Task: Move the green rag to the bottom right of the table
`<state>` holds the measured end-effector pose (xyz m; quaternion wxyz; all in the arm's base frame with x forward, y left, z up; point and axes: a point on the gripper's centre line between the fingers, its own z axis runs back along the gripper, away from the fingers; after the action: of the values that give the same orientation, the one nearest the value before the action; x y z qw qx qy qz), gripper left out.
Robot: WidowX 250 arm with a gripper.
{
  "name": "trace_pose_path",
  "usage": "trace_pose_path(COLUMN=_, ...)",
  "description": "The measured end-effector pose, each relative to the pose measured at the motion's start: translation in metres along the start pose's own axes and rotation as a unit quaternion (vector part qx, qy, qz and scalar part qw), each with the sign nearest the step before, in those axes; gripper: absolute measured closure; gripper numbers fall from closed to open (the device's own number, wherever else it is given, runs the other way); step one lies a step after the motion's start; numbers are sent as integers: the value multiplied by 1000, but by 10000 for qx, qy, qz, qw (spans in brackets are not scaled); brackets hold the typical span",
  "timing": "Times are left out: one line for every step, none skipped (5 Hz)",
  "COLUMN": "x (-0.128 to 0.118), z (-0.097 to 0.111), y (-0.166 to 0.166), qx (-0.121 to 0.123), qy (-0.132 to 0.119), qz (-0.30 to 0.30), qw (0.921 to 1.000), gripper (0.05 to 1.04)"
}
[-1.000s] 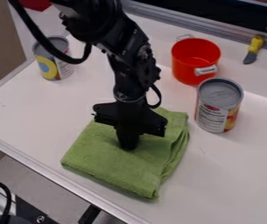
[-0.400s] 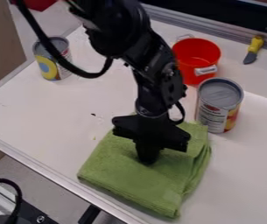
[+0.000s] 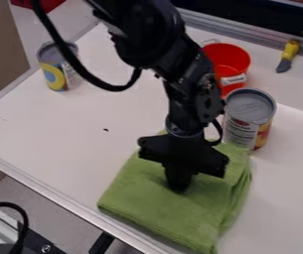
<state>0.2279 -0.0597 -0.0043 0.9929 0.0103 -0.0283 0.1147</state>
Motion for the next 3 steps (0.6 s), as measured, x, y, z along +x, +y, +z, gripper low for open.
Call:
trace_pose_path(x=0, z=3, y=3, qx=-4, qy=15, qz=66, qw=10000, gripper=1031)
trace_pose_path(x=0, z=18, y=11, qx=-103, qy=81, qz=219, qw=9997, gripper=1031)
trace_pose_path(x=0, z=40, y=15, qx=-207, qy=96, qz=432, qw=9988, gripper=1013)
